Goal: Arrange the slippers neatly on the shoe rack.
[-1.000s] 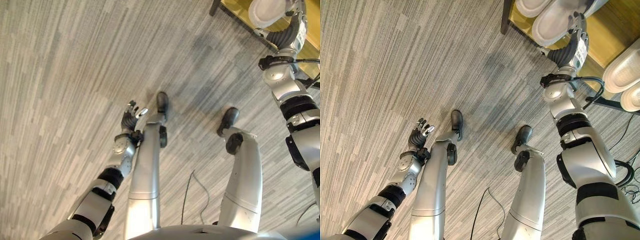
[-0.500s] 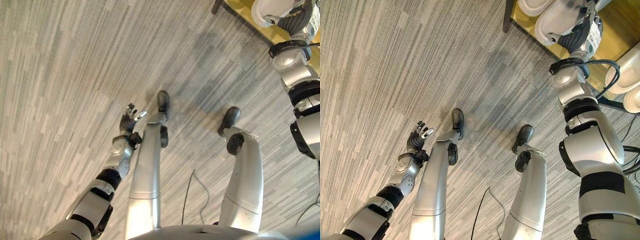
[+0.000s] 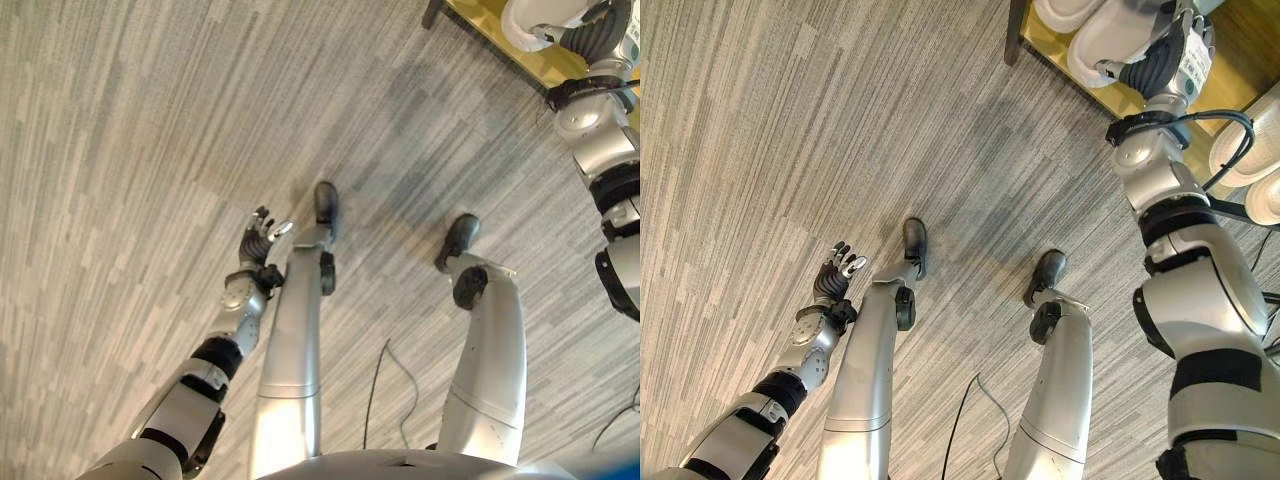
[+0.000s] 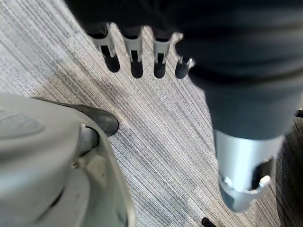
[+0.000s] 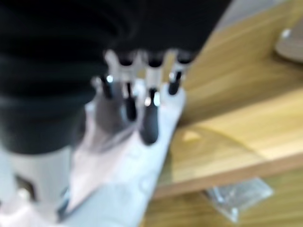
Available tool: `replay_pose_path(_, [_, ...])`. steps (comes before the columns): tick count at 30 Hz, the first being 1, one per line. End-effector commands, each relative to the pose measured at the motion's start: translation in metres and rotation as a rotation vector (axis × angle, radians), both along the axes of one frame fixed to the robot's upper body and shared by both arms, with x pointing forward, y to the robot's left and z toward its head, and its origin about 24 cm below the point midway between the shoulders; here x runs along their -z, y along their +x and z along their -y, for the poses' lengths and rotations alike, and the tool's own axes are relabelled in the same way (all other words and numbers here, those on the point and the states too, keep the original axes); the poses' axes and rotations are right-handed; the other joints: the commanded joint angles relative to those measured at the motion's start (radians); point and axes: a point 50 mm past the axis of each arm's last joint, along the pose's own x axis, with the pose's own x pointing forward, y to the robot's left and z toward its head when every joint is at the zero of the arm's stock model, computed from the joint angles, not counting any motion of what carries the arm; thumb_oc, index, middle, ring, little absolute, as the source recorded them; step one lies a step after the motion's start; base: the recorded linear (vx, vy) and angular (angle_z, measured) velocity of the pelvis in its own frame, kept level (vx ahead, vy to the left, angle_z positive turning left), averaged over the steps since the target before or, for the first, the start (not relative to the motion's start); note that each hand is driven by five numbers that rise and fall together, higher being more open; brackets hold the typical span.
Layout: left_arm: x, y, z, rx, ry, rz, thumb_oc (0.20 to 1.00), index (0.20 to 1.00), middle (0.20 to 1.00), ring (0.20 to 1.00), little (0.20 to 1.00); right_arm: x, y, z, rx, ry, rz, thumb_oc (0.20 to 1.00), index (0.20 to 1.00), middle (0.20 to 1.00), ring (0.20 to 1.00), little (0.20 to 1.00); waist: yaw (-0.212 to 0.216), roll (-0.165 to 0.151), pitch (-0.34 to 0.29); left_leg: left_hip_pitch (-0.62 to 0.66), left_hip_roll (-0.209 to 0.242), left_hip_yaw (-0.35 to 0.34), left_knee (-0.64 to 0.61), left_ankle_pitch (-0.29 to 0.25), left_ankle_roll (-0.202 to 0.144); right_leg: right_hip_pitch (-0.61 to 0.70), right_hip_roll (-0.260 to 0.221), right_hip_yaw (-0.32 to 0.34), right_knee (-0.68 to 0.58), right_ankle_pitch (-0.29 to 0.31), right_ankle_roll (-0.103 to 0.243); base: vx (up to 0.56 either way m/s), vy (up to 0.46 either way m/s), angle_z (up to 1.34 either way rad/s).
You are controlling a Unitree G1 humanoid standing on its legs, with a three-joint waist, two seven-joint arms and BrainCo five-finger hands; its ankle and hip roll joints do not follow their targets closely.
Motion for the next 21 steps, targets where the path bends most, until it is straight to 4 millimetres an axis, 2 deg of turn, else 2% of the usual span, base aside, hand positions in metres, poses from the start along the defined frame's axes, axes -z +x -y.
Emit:
replay_pose_path(1, [0.016, -0.012, -0.011, -0.052, -0.001, -0.050, 1.000, 1.000, 1.000, 1.000, 1.000, -0.014, -0.006, -0.004, 0.002, -0.031, 0.093, 1.000, 1.000, 1.000, 1.000, 1.000, -0.023, 0.014, -0.038, 0.037, -0.018, -0.088, -0.061, -0.013, -0.022, 0.027, 0.058, 0.034, -0.021, 0.010, 0.001, 0.00, 0.000, 0.00])
replay_pose_path(6, [0.010, -0.008, -0.011, -0.063, 0.001, -0.030, 1.000, 1.000, 1.000, 1.000, 1.000, 0.004, -0.008, 0.005, 0.015, 0.033, 0.079, 1.000, 1.000, 1.000, 1.000, 1.000, -0.030, 0.015, -0.027, 0.037, -0.014, -0.090, -0.062, -0.012, -0.023, 0.027, 0.062, 0.038, -0.024, 0.015, 0.004, -0.01, -0.008, -0.01])
replay_pose_path(8, [0.010, -0.008, -0.012, -0.066, 0.003, -0.034, 1.000, 1.000, 1.000, 1.000, 1.000, 0.006, -0.008, 0.006, 0.019, 0.036, 0.074, 1.000, 1.000, 1.000, 1.000, 1.000, -0.030, 0.015, -0.027, 0.037, -0.014, -0.090, -0.062, -0.011, -0.022, 0.027, 0.062, 0.038, -0.025, 0.016, 0.004, 0.00, 0.000, 0.00])
replay_pose_path(18, [0.008, -0.005, -0.012, -0.068, 0.009, -0.031, 1.000, 1.000, 1.000, 1.000, 1.000, -0.001, -0.004, 0.006, 0.003, 0.157, 0.100, 1.000, 1.000, 1.000, 1.000, 1.000, -0.026, 0.015, -0.025, 0.037, -0.011, -0.092, -0.081, -0.002, -0.024, 0.027, 0.066, 0.037, -0.040, 0.024, 0.007, 0.00, 0.000, 0.00])
replay_pose_path(19, [0.008, -0.004, -0.011, -0.065, 0.009, -0.038, 1.000, 1.000, 1.000, 1.000, 1.000, 0.001, 0.002, 0.001, -0.038, 0.309, 0.108, 1.000, 1.000, 1.000, 1.000, 1.000, -0.022, 0.017, -0.029, 0.037, -0.013, -0.093, -0.087, 0.001, -0.023, 0.027, 0.067, 0.038, -0.043, 0.024, 0.007, 0.00, 0.000, 0.00])
replay_pose_path(20, [0.008, -0.004, -0.011, -0.066, 0.009, -0.037, 1.000, 1.000, 1.000, 1.000, 1.000, 0.001, 0.002, 0.001, -0.039, 0.310, 0.109, 1.000, 1.000, 1.000, 1.000, 1.000, -0.023, 0.016, -0.028, 0.037, -0.013, -0.092, -0.086, 0.001, -0.023, 0.027, 0.067, 0.038, -0.043, 0.024, 0.007, 0.00, 0.000, 0.00])
replay_pose_path(21, [0.008, -0.004, -0.010, -0.065, 0.008, -0.039, 1.000, 1.000, 1.000, 1.000, 1.000, 0.004, 0.004, -0.001, -0.056, 0.383, 0.118, 1.000, 1.000, 1.000, 1.000, 1.000, -0.022, 0.019, -0.029, 0.037, -0.013, -0.092, -0.086, 0.000, -0.022, 0.027, 0.067, 0.039, -0.042, 0.024, 0.007, 0.00, 0.000, 0.00])
